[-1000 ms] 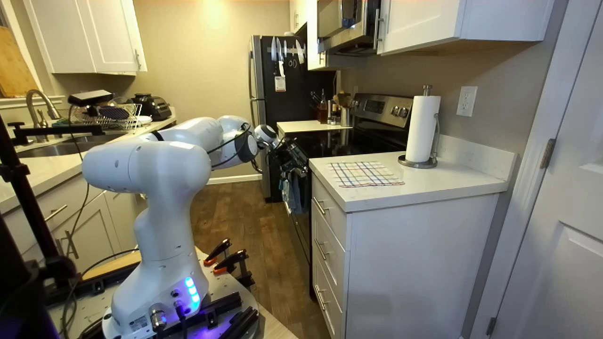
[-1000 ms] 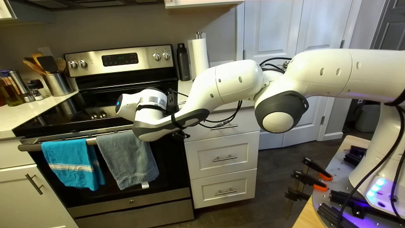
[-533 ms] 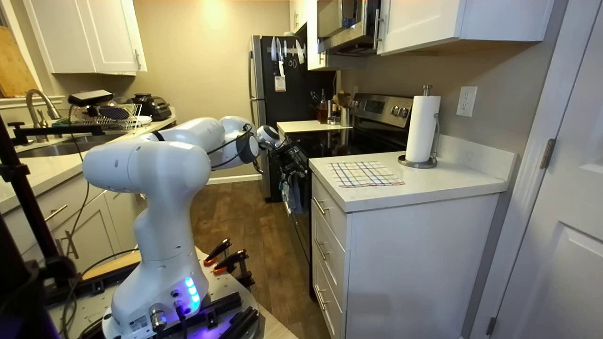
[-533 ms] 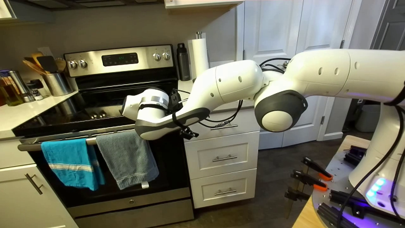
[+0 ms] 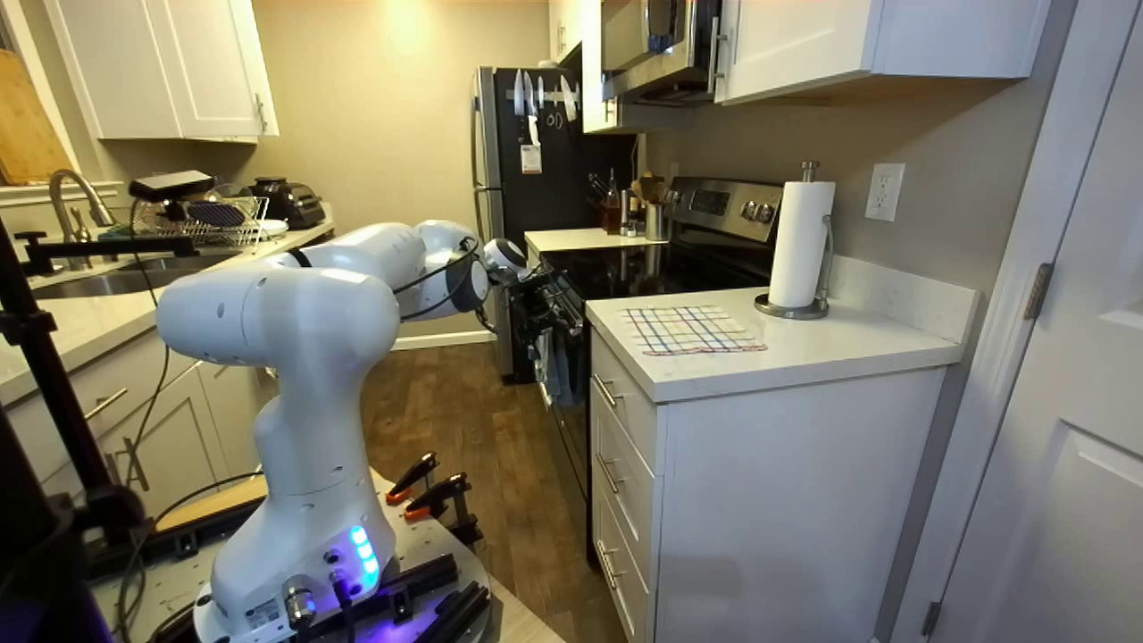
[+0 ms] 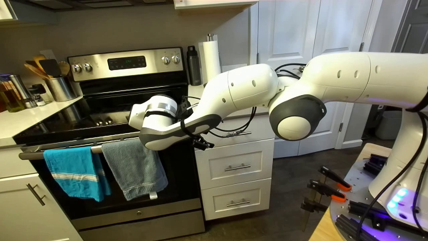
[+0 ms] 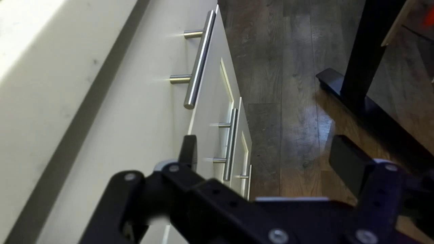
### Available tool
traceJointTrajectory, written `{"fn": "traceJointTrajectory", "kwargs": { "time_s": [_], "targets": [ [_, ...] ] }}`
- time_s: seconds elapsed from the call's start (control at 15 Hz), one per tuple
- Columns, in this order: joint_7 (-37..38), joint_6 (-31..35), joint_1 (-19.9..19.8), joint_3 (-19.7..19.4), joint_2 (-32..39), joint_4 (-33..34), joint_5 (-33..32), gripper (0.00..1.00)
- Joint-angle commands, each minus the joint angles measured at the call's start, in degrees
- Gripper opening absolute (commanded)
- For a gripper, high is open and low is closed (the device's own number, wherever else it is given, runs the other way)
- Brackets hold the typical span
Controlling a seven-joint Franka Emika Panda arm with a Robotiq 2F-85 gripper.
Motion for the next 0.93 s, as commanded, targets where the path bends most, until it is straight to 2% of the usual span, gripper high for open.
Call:
{"fn": "traceJointTrajectory", "kwargs": {
  "time_s": [0.0,0.27,0.33,0.87],
  "targets": [
    [-3.13,-3.64,1.17,1.00,-1.16,-1.47,0.60,1.00],
    [-2.16,-6.08,2.39,0.89,-1.09,-1.37,0.36,1.00],
    [-0.89,-4.18,2.22,0.67,-0.35,-0.60,0.15,1.00],
    [-0.88,-4.73,2.49,0.69,-0.36,-0.63,0.14,1.00]
  ]
}}
